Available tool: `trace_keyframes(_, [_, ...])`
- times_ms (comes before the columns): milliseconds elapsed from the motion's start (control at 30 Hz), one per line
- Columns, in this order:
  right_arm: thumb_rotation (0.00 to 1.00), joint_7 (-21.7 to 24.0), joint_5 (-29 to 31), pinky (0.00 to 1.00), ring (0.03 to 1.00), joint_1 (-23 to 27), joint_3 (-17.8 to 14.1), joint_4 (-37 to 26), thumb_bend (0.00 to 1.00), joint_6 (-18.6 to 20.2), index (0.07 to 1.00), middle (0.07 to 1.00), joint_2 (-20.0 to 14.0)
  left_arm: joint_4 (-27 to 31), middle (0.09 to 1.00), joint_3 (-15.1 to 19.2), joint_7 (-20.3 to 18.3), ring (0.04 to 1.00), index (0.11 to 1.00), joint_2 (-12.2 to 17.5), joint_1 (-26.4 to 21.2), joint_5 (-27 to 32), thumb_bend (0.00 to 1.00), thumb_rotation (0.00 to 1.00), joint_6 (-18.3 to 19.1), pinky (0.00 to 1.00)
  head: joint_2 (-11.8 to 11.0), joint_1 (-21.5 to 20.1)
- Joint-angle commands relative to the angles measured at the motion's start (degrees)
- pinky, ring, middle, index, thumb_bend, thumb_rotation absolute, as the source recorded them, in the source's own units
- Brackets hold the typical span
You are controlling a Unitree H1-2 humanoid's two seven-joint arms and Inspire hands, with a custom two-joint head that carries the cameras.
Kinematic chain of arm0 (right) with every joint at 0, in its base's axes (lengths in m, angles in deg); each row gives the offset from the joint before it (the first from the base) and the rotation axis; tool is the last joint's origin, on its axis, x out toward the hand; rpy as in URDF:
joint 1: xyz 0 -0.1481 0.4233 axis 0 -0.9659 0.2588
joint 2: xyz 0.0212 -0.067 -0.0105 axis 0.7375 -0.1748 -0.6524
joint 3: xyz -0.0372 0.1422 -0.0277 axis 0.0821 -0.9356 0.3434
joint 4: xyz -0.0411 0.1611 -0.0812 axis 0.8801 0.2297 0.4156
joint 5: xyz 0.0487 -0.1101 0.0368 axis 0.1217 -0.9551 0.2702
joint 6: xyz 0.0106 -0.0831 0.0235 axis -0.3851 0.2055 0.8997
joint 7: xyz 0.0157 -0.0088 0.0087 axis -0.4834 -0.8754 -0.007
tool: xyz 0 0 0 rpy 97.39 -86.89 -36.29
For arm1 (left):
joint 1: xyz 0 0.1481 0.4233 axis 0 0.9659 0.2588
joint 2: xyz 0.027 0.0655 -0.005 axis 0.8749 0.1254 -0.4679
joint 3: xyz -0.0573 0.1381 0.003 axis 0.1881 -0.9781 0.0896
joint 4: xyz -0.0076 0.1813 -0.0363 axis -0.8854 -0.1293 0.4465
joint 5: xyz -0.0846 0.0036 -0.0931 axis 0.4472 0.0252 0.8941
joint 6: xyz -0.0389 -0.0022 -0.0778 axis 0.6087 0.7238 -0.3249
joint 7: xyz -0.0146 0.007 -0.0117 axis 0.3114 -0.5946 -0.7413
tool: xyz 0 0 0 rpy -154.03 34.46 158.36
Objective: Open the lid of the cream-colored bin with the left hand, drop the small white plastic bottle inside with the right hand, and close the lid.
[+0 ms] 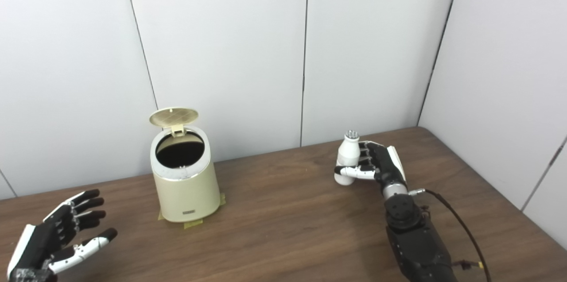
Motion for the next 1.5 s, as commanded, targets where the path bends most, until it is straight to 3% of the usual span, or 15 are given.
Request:
trace_keyframes(0, [0.00,-2.0,-1.9,0.33,0.381,3.1,0.7,-0.7,0.52,-4.0,0.525,0.482,-2.5,1.8,0.787,0.2,0.4,0.725,0.818,0.8,-2.1,0.0,0.65,0.00,-2.0,0.73,0.0,0.0])
trace_keyframes(200, [0.00,-5.9,-7.4,0.34,0.365,2.1,2.6,-3.8,0.51,-3.3,0.553,0.470,-3.4,2.3,0.782,0.0,0.5,0.719,0.820,0.6,-2.0,-0.3,0.63,0.00,-1.7,0.72,0.1,0.6])
trace_keyframes(333, [0.00,-6.5,-10.2,0.34,0.369,0.7,3.5,-10.9,0.51,-2.8,0.557,0.471,-3.3,2.3,0.785,-0.1,0.3,0.716,0.821,0.5,-2.0,0.0,0.63,0.00,-1.8,0.73,0.0,1.5])
trace_keyframes(467, [0.00,-4.0,-10.8,0.34,0.383,-0.1,5.4,-18.5,0.51,-5.5,0.533,0.485,-3.1,1.6,0.791,-0.4,0.5,0.723,0.827,0.6,-2.2,-0.7,0.64,0.00,-2.3,0.74,0.0,2.9])
trace_keyframes(700, [0.00,3.0,-12.2,0.34,0.391,2.9,11.3,-29.7,0.52,-3.4,0.525,0.488,-0.3,-0.8,0.782,-1.0,0.9,0.717,0.825,-0.1,-2.6,-1.5,0.69,0.00,-3.9,0.70,-0.5,6.8])
trace_keyframes(933, [0.00,8.4,-11.3,0.32,0.393,7.8,14.5,-32.1,0.52,-3.4,0.530,0.485,4.5,-2.5,0.780,-1.5,1.8,0.710,0.815,-2.0,-2.7,-2.4,0.72,0.02,-5.4,0.65,-1.0,13.5])
trace_keyframes(1133, [0.00,12.0,-9.8,0.32,0.393,10.5,15.9,-32.4,0.51,-0.5,0.533,0.477,9.2,-2.8,0.777,-2.3,2.9,0.714,0.811,-4.0,-2.8,-3.2,0.74,0.09,-5.4,0.63,-1.1,20.3])
trace_keyframes(1233, [0.00,12.4,-10.1,0.30,0.377,11.6,16.4,-30.7,0.51,-1.5,0.543,0.476,10.8,-3.5,0.781,-2.8,3.1,0.721,0.816,-4.8,-3.0,-3.1,0.74,0.10,-6.2,0.64,-1.2,22.2])
trace_keyframes(1467, [0.00,12.3,-10.1,0.31,0.384,15.2,17.1,-26.2,0.51,0.0,0.525,0.481,15.4,-3.9,0.788,-3.3,3.7,0.751,0.817,-5.9,-3.2,-3.4,0.75,0.11,-6.5,0.70,-1.1,23.4])
